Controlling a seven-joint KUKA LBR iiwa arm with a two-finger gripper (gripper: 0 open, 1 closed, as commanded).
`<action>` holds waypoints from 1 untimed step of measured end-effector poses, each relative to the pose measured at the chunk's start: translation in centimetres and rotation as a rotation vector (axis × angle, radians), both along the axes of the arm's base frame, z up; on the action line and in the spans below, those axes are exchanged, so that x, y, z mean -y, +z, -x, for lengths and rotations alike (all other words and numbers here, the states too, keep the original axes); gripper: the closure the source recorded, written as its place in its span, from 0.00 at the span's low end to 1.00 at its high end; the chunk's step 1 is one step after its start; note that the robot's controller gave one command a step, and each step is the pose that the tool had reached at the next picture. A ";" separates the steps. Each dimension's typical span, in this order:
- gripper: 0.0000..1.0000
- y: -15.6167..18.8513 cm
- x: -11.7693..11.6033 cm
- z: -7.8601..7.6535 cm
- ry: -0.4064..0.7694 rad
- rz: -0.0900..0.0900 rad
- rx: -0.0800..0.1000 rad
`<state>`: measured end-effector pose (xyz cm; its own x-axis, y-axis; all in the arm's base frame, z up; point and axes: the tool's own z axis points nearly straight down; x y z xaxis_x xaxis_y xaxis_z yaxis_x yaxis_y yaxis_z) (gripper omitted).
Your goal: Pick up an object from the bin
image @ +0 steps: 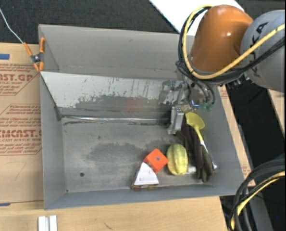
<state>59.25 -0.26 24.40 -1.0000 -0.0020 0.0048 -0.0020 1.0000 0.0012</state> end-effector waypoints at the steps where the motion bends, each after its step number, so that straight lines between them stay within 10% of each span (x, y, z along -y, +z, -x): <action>1: 0.00 0.5 0.0 -0.1 0.000 0.000 0.008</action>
Offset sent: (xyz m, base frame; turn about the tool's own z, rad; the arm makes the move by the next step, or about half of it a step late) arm -0.0234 -0.0185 -0.0777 0.0337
